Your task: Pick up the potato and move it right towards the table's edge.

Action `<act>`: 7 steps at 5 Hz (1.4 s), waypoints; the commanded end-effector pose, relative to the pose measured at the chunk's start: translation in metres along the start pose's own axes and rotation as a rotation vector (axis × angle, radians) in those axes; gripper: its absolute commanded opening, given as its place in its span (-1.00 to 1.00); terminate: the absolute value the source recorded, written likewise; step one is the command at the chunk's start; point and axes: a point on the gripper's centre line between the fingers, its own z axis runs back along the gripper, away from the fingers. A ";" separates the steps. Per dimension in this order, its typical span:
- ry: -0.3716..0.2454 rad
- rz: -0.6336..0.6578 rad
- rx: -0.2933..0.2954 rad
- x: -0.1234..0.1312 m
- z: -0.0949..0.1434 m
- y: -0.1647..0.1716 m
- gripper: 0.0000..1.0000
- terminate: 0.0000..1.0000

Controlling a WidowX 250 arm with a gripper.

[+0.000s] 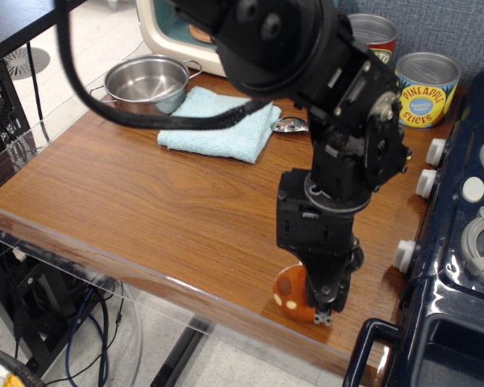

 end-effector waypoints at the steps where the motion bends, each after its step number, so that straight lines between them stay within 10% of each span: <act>1: 0.022 -0.010 0.003 0.007 0.017 0.014 1.00 -1.00; 4: 0.133 0.053 -0.105 0.014 0.085 0.002 1.00 -1.00; 7: 0.133 0.053 -0.105 0.014 0.085 0.002 1.00 -1.00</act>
